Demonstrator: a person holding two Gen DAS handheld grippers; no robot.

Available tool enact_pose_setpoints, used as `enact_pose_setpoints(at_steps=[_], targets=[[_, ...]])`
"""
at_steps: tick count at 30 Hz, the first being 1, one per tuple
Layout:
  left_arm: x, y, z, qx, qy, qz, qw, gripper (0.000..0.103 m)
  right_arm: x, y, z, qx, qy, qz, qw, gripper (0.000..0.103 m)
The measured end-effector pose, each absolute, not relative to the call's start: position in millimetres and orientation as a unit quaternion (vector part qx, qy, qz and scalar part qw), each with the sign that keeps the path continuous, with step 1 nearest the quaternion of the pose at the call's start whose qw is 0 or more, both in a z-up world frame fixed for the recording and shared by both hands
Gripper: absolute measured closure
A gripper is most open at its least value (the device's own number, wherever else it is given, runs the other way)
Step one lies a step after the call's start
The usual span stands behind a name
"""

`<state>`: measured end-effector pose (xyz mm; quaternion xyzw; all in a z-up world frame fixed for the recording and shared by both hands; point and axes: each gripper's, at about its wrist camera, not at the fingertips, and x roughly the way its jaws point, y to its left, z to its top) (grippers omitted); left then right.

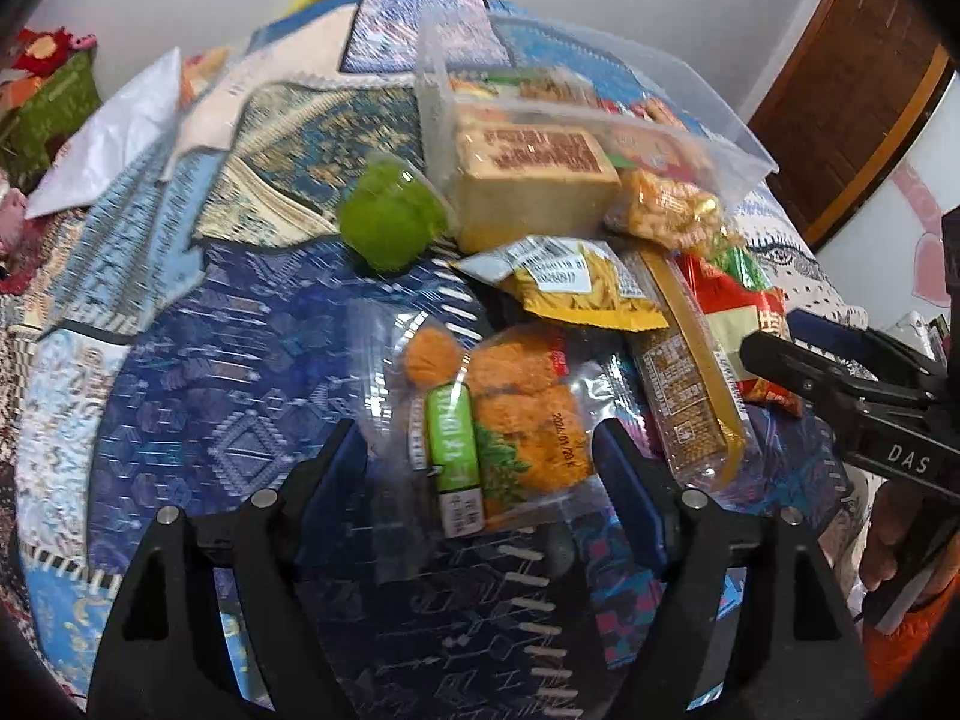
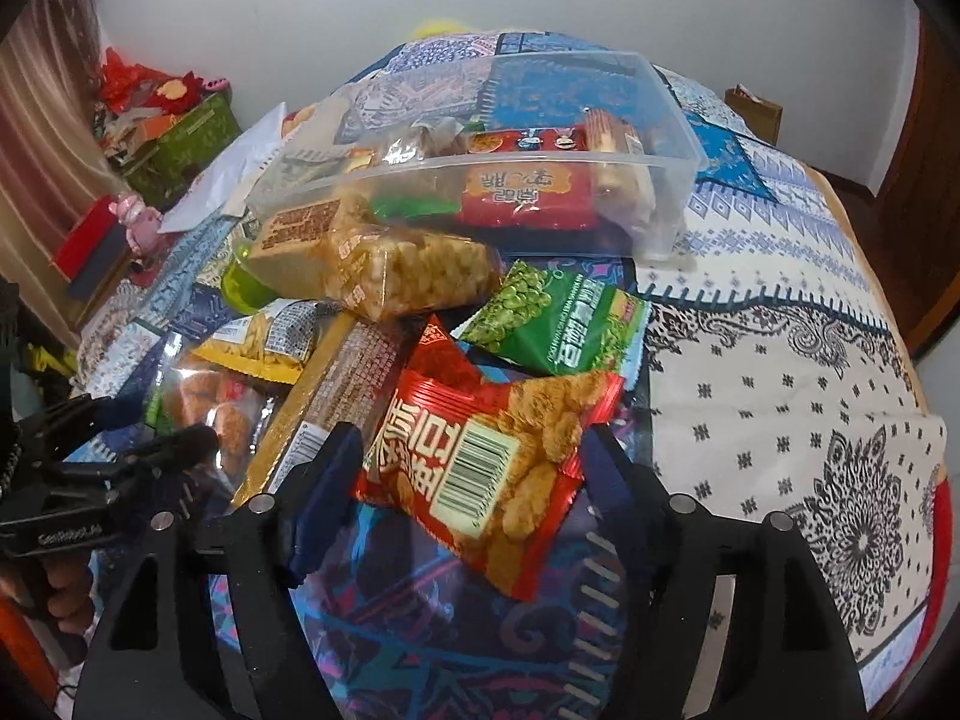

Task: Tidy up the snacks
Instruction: 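Grasp the orange snack bag with green label with the left gripper while the right grasps the red cracker bag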

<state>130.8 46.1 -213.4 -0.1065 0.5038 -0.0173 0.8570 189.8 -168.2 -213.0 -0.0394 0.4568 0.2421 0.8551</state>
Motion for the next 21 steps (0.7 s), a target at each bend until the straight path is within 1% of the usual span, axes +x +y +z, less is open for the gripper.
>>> enact_pose_setpoints(at_steps=[2, 4, 8, 9, 10, 11, 12, 13, 19, 21], targets=[[135, 43, -218, -0.107, 0.505, -0.014, 0.856, 0.021, 191, -166, -214, -0.043, 0.455, 0.241, 0.856, 0.024], [139, 40, -219, -0.101, 0.501, -0.009, 0.859, 0.021, 193, -165, -215, -0.045, 0.454, 0.24, 0.857, 0.02], [144, 32, -221, -0.091, 0.492, 0.0, 0.866, 0.021, 198, -163, -222, -0.053, 0.46, 0.229, 0.856, 0.02], [144, 30, -220, -0.087, 0.488, 0.001, 0.868, 0.024, 200, -165, -226, -0.046, 0.465, 0.227, 0.854, 0.02], [143, 29, -220, -0.084, 0.484, 0.0, 0.871, 0.031, 201, -166, -227, -0.036, 0.469, 0.23, 0.852, 0.02], [143, 28, -219, -0.082, 0.481, -0.002, 0.873, 0.037, 202, -170, -228, -0.021, 0.472, 0.233, 0.85, 0.02], [141, 26, -218, -0.078, 0.478, -0.002, 0.875, 0.039, 204, -173, -229, -0.009, 0.475, 0.236, 0.848, 0.021], [140, 27, -217, -0.079, 0.477, -0.005, 0.875, 0.043, 205, -176, -229, -0.001, 0.477, 0.237, 0.846, 0.025], [127, 32, -212, -0.087, 0.473, -0.01, 0.877, 0.055, 202, -185, -227, 0.012, 0.473, 0.246, 0.846, 0.037], [121, 34, -209, -0.085, 0.468, -0.006, 0.879, 0.058, 199, -186, -226, 0.013, 0.471, 0.247, 0.847, 0.041]])
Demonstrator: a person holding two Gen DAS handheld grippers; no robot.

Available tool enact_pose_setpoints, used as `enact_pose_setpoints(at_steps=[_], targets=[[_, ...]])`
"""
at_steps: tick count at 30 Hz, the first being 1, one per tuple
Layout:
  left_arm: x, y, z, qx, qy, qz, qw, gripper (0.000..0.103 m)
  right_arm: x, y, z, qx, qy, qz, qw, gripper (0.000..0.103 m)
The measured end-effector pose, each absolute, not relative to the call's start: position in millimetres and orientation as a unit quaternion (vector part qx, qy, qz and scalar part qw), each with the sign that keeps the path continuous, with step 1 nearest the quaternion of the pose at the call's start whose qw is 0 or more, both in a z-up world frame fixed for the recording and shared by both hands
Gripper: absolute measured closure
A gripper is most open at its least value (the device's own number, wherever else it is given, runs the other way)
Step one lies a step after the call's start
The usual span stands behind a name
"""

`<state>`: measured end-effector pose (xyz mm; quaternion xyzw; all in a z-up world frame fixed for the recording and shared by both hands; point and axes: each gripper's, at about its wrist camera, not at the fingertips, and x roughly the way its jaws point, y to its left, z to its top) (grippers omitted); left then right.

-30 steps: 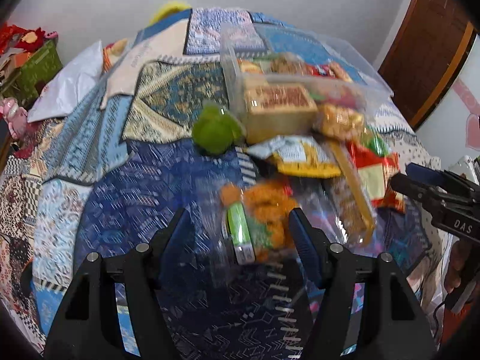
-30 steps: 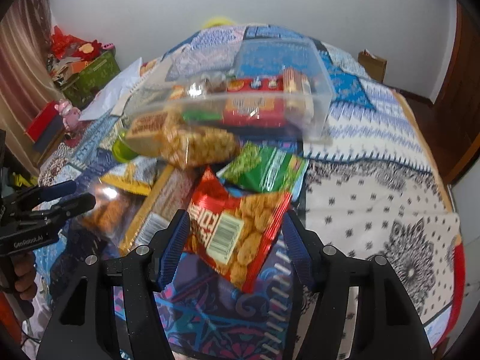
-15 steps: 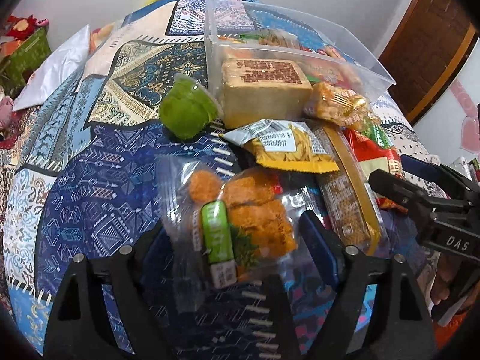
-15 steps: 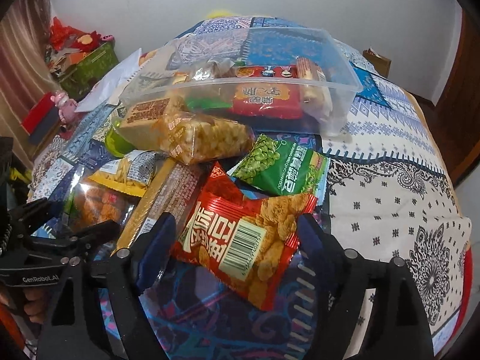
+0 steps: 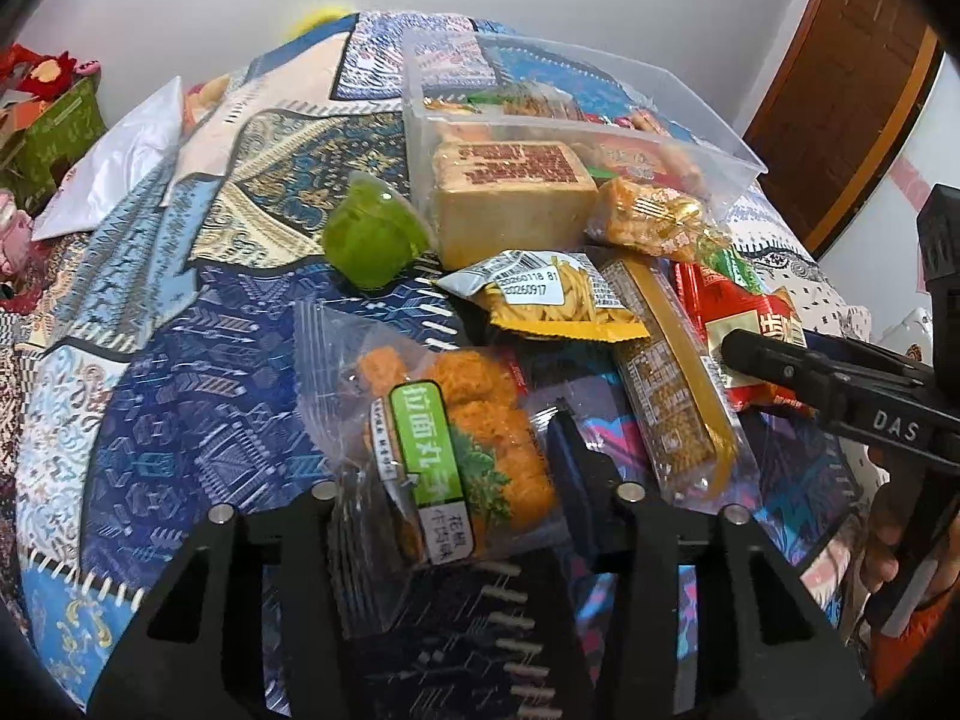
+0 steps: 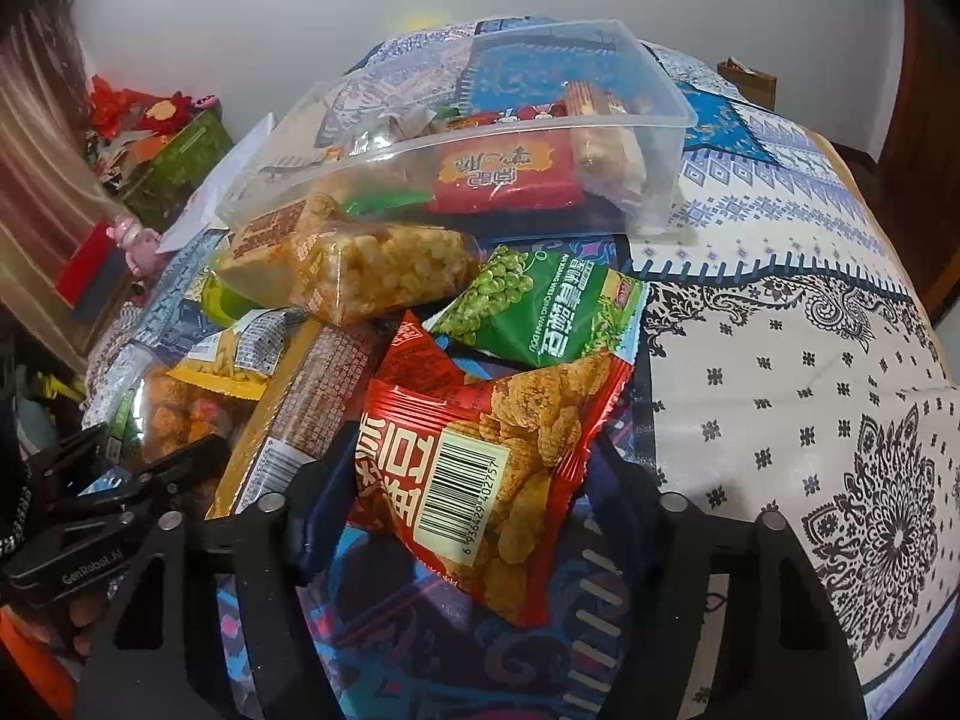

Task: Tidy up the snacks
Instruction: 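Grasp the orange snack bag with green label with the left gripper while the right grasps the red cracker bag, then lift and carry both held bags over the clear box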

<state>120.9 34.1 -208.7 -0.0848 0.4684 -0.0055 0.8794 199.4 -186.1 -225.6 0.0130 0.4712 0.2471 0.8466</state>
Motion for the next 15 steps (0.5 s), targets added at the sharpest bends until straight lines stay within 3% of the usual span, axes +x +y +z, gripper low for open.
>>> enact_pose_setpoints(at_steps=[8, 15], targets=[[99, 47, -183, -0.083, 0.439, 0.017, 0.895, 0.068, 191, -196, -216, 0.01, 0.458, 0.237, 0.857, 0.042], [89, 51, -154, -0.08, 0.407, 0.024, 0.909, 0.07, 183, -206, -195, 0.017, 0.435, 0.232, 0.87, 0.042]])
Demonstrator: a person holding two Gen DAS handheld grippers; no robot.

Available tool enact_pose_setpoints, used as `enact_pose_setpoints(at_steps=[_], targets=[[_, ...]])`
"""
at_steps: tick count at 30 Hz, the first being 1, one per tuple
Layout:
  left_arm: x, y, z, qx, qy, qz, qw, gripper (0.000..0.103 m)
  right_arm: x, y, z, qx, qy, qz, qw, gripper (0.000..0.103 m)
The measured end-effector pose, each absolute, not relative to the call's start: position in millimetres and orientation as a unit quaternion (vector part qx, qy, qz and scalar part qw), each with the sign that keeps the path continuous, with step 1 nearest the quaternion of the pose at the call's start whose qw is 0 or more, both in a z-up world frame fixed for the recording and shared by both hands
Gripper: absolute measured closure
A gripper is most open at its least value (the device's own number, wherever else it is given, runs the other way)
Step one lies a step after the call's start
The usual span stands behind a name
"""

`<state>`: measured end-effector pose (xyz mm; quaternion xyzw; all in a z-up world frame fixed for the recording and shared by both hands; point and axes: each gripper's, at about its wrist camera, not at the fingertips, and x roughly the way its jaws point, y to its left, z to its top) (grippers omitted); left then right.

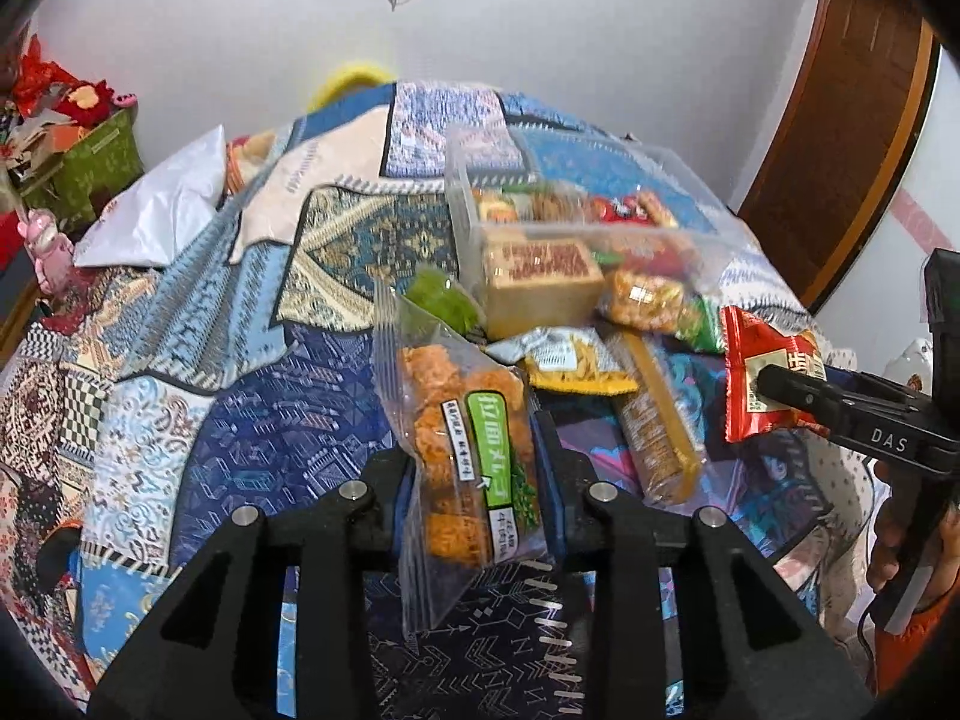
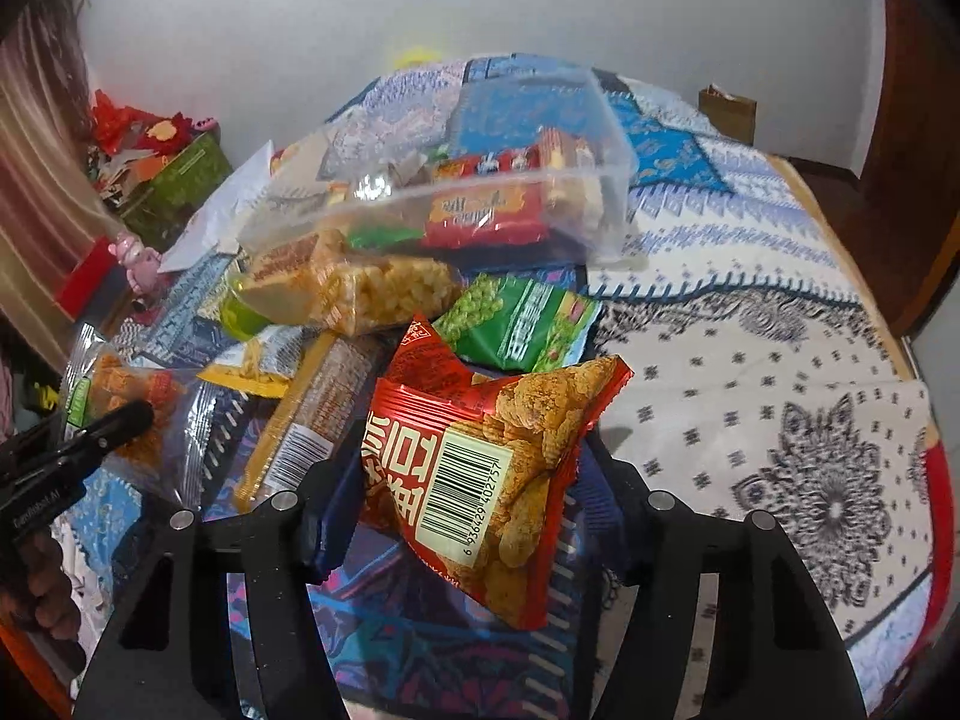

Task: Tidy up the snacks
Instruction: 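Lift and carry both held bags over the clear box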

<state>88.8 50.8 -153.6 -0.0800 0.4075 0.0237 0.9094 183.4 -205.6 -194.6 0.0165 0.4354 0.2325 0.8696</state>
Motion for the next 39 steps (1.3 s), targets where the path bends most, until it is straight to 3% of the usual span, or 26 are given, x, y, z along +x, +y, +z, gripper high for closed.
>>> enact_pose_setpoints(at_steps=[17, 39], targets=[[132, 46, -94, -0.076, 0.338, 0.011, 0.938, 0.07, 206, -205, -147, 0.026, 0.371, 0.238, 0.897, 0.042], [251, 42, -109, -0.068, 0.328, 0.019, 0.942, 0.07, 288, -174, -142, 0.032, 0.353, 0.243, 0.903, 0.042]])
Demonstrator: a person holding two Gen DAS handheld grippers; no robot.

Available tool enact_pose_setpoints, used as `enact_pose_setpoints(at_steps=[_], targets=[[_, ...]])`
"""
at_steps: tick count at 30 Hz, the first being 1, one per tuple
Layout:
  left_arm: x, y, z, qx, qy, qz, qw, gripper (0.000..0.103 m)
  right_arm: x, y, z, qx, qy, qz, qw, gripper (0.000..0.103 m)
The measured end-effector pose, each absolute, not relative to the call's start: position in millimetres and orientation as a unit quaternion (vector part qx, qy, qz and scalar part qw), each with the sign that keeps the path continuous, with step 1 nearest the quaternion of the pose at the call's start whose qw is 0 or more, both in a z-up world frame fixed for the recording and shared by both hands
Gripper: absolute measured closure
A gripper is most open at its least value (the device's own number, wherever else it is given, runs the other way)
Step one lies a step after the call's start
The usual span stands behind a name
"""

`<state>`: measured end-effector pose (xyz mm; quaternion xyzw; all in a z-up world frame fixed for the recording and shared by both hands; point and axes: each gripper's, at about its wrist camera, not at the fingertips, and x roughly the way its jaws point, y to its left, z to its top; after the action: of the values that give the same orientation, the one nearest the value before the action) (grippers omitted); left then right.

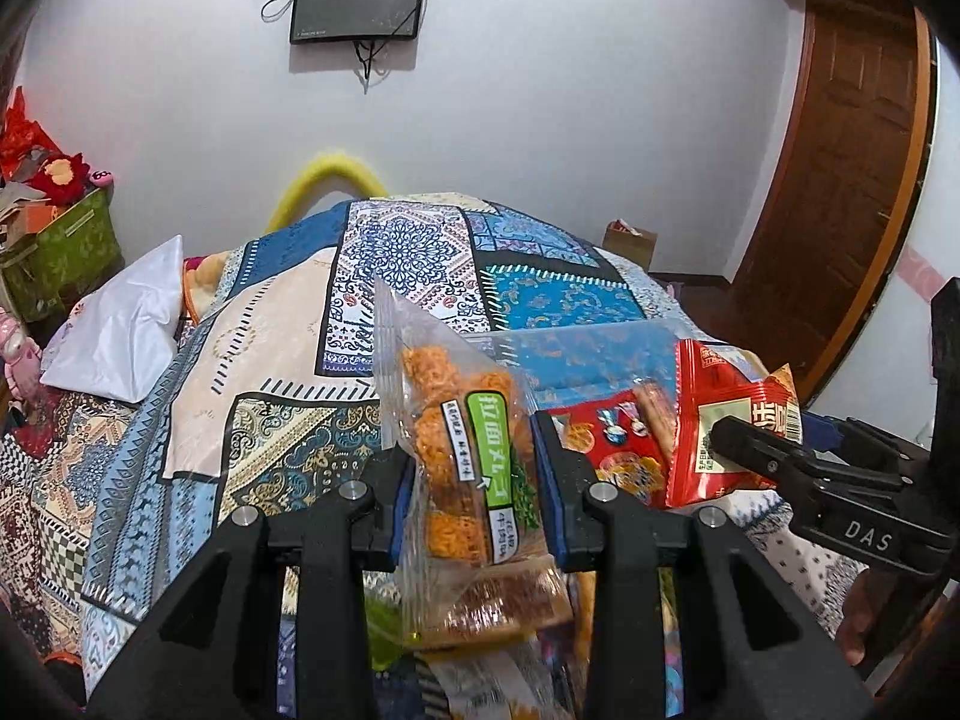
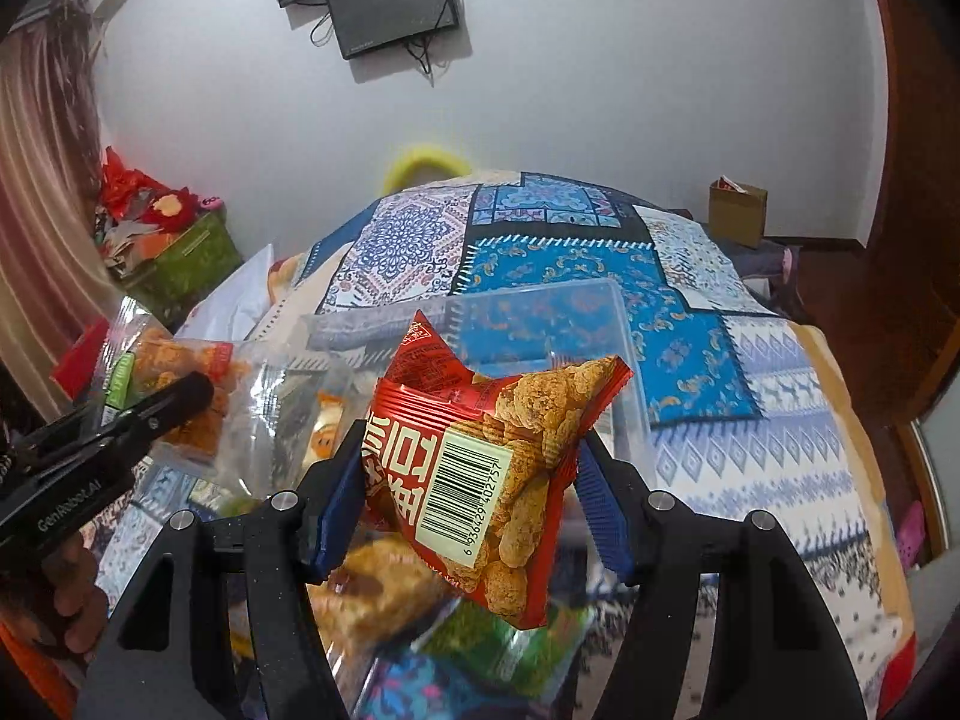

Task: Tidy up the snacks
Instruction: 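Lift and carry both held bags over the clear box, then open both grippers to drop the bags into the clear box, then grasp the green jelly cup with the left gripper while the right grasps the green pea snack bag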

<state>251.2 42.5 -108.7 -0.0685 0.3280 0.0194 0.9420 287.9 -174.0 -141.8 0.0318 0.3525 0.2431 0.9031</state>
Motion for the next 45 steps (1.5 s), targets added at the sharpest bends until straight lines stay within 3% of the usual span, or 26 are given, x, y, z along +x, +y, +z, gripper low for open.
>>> enact_pose_setpoints(at_steps=[16, 26, 35, 40, 45], targets=[[289, 49, -152, -0.088, 0.366, 0.03, 0.926, 0.068, 321, -148, -179, 0.009, 0.396, 0.251, 0.883, 0.042], [282, 50, -148, -0.089, 0.374, 0.033, 0.923, 0.038, 319, -145, -182, -0.023, 0.409, 0.239, 0.88, 0.034], [256, 54, -113, -0.083, 0.346, 0.033, 0.934, 0.033, 299, -160, -152, -0.013, 0.389, 0.241, 0.889, 0.034], [234, 60, -95, -0.077, 0.337, 0.039, 0.937, 0.031, 278, -171, -131, -0.018, 0.361, 0.237, 0.902, 0.025], [208, 70, -95, -0.058, 0.346, 0.05, 0.935, 0.027, 260, -181, -125, -0.018, 0.351, 0.235, 0.906, 0.025]])
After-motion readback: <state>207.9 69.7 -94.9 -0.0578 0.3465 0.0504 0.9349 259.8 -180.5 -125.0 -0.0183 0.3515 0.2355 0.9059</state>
